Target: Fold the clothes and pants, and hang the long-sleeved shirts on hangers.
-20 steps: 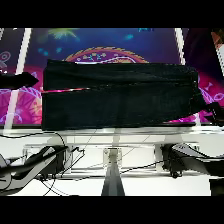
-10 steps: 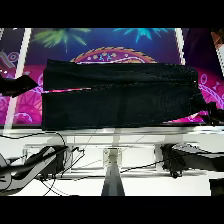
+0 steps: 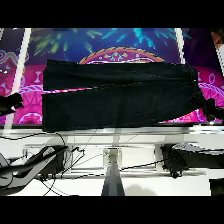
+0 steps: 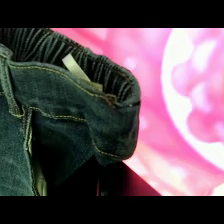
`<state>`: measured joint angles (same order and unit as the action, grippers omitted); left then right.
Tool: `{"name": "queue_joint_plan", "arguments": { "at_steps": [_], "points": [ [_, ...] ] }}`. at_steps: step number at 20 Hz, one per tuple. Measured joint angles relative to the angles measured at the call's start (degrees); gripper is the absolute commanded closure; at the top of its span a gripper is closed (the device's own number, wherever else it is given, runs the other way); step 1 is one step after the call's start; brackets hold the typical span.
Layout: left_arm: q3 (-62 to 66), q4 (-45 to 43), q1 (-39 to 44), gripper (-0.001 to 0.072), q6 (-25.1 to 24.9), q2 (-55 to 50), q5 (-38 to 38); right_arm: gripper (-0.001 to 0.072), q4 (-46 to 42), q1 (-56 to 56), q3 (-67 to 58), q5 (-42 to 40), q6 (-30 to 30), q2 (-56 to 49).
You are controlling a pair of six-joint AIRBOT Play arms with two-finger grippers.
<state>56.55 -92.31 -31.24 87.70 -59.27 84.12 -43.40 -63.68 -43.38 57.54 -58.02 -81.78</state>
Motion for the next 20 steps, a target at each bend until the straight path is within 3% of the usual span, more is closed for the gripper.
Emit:
{"name": "queue_joint_plan", "arguments": {
  "at_steps": [4, 9, 12, 14, 18, 19, 20],
  "points": [
    [-7.4, 3.8, -4.4, 0.0195, -1.2, 0.0, 1.5, 0.0686, 0.8, 2.7, 0.0, -1.2, 0.5, -0.1],
    [-15.4, 7.0, -6.5, 0.0195, -7.2, 0.0, -0.4, 0.0686, 0.3, 6.2, 0.0, -2.6, 0.7, -0.1],
    [-18.5, 8.3, -8.1, 0.0195, -11.9, -0.1, -2.2, 0.0686, -0.9, 7.2, -0.1, -2.3, 0.7, -0.1],
    [-20.4, 9.8, -9.7, 0.0113, -15.7, -0.8, -3.3, 0.0686, -1.6, 7.5, -0.1, -2.0, 0.7, -0.1],
    [-23.7, 15.5, -12.3, 0.0109, -25.3, -4.0, -4.8, 0.0686, -2.2, 7.7, -0.1, -1.2, 0.7, 0.0],
    [-24.3, 16.5, -12.5, 0.0143, -27.6, -4.9, -5.2, 0.0686, -2.3, 7.7, -0.2, -0.7, 0.7, 0.0],
    [-24.7, 17.1, -12.7, 0.0247, -29.3, -5.6, -5.7, 0.0686, -2.4, 7.7, -0.2, -0.4, 0.7, 0.1]
  ]
}}
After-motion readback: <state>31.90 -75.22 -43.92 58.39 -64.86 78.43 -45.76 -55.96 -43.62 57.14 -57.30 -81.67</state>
